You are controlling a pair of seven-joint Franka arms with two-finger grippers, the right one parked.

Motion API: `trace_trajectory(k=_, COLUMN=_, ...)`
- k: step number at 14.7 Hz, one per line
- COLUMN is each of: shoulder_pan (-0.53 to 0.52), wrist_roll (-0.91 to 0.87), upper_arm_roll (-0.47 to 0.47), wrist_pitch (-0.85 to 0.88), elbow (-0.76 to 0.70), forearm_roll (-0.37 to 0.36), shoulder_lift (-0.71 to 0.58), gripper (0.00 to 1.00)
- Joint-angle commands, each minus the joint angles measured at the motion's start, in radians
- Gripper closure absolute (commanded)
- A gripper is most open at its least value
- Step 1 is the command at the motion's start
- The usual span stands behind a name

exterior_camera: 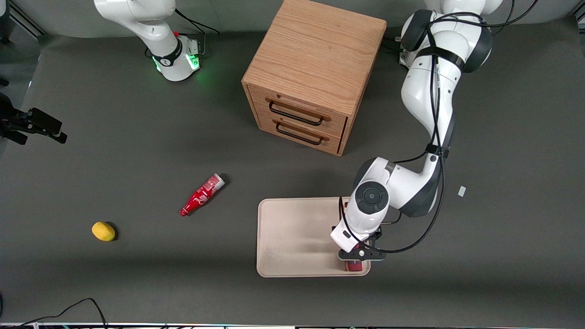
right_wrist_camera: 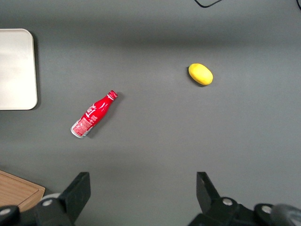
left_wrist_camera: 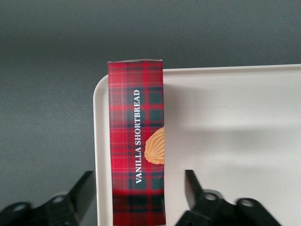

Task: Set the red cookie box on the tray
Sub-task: 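Lower the cookie box onto the tray and open the left gripper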

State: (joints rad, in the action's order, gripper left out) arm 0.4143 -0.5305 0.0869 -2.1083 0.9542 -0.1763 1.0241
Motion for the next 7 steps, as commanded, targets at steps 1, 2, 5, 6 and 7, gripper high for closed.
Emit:
trace_trajectory(k=1, shoulder_pan=0.009, wrist_roll=-0.026, upper_arm_roll=-0.004, wrist_pitch=0.111, elbow=-0.032, forearm_roll=-0.018, shoulder_lift=-0.033, gripper=0.00)
trace_trajectory(k=2, shoulder_pan=0.009, wrist_roll=-0.026, upper_arm_roll=-0.003, wrist_pitch=0.154, elbow=-0.028, forearm_roll=-0.017, shoulder_lift=-0.063, gripper=0.00)
trace_trajectory(k=5, shoulder_pan=-0.005, wrist_roll=0.004, upper_arm_roll=0.007, wrist_pitch=0.312, elbow=-0.023, forearm_roll=-0.014, shoulder_lift=-0.181, gripper=0.00)
trace_trajectory(k=6, shoulder_pan=-0.012, wrist_roll=0.054, upper_arm_roll=0.005, wrist_pitch=0.342, elbow=-0.005, forearm_roll=-0.012, shoulder_lift=-0.226, gripper=0.00)
trace_trajectory(k=7, shoulder_pan=-0.025, wrist_roll=0.119, upper_arm_roll=0.001, wrist_pitch=0.394, elbow=0.032, forearm_roll=-0.011, shoulder_lift=-0.292, gripper=0.00)
